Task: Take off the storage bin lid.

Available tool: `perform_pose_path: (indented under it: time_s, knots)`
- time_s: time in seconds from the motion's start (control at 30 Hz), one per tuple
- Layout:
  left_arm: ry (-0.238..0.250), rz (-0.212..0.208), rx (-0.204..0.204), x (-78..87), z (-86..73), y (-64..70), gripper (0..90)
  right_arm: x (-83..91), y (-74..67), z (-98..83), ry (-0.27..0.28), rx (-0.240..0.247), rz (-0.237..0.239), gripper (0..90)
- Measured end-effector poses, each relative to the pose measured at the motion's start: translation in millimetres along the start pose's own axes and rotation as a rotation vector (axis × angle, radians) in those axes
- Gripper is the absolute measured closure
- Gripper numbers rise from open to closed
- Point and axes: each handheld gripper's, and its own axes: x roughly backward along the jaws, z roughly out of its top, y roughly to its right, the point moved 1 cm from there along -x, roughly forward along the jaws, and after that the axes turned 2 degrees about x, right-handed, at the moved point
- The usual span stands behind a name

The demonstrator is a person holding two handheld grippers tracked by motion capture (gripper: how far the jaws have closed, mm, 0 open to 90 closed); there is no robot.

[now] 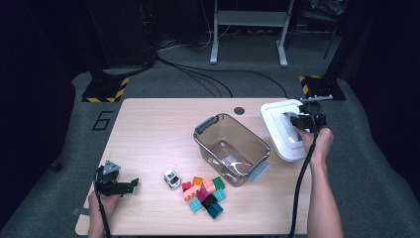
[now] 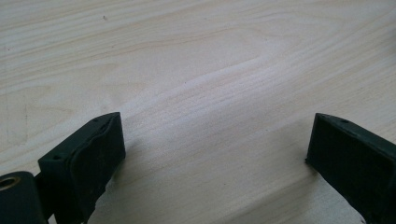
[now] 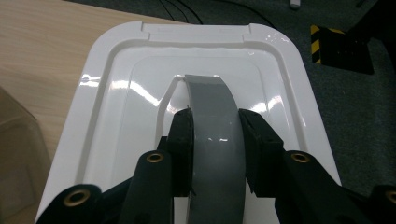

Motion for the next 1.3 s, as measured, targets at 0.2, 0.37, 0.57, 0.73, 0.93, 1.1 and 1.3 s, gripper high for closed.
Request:
perform_pose_path:
  time_s: [0.2,0.37,0.57,0.73,0.93,1.1,1.3]
  knots:
    - [0.000,0.000,0.000,0.0,0.0,0.0,4.1,-13.9,0.7,-6.5,-0.022,-0.007,-0.007,67.1]
    - [0.000,0.000,0.000,0.0,0.0,0.0,4.1,-26.8,-1.1,-12.5,-0.049,-0.013,-0.010,67.1]
    - [0.000,0.000,0.000,0.0,0.0,0.0,4.1,-40.0,-3.1,-20.9,-0.074,-0.039,0.007,67.0]
    - [0.000,0.000,0.000,0.0,0.0,0.0,4.1,-52.0,-5.6,-29.5,-0.087,-0.048,0.020,67.0]
    - [0.000,0.000,0.000,0.0,0.0,0.0,4.1,-62.5,-9.8,-40.3,-0.097,-0.063,0.036,67.0]
    - [0.000,0.000,0.000,0.0,0.0,0.0,4.1,-69.6,-14.1,-49.2,-0.102,-0.073,0.040,67.0]
    - [0.001,0.000,0.001,0.0,0.0,0.0,4.1,-76.5,-16.2,-57.7,-0.082,-0.080,0.036,67.0]
